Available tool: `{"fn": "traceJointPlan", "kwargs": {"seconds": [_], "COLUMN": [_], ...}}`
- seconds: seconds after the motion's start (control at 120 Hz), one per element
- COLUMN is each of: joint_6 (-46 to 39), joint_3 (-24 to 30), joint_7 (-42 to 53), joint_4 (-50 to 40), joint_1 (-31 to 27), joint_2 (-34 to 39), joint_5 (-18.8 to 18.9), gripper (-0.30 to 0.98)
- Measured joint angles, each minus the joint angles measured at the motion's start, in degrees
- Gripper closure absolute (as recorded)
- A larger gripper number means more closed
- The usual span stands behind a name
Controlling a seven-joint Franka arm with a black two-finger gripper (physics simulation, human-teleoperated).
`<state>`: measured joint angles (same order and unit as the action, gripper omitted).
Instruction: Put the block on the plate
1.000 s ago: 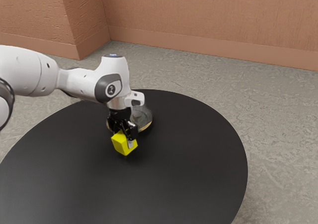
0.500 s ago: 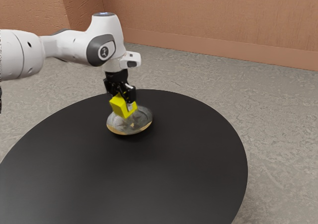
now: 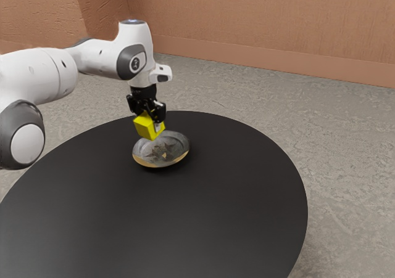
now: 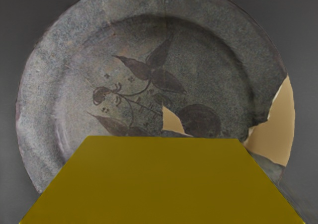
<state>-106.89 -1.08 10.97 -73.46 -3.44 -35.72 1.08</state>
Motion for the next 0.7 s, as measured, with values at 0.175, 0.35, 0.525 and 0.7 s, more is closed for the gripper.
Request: {"fn": "traceJointPlan", "kwargs": {"seconds": [0.175,0.35,0.525,0.7], "joint_6": [0.4,0.6,-0.8,-3.1], "joint_3": [-1.2,-2.0,-2.0,-1.9], "joint_7": [0.1,0.1,0.1,0.1], "joint_4": [3.6,6.2,7.8,7.9], "joint_1": [-0.1,-0.1,-0.1,-0.1], "joint_2": [-4.7,-8.7,-10.8,-11.2], "joint_5": [0.0,-0.2,-0.5,-0.6], "gripper": [0.29,0.29,0.29,0.29]}}
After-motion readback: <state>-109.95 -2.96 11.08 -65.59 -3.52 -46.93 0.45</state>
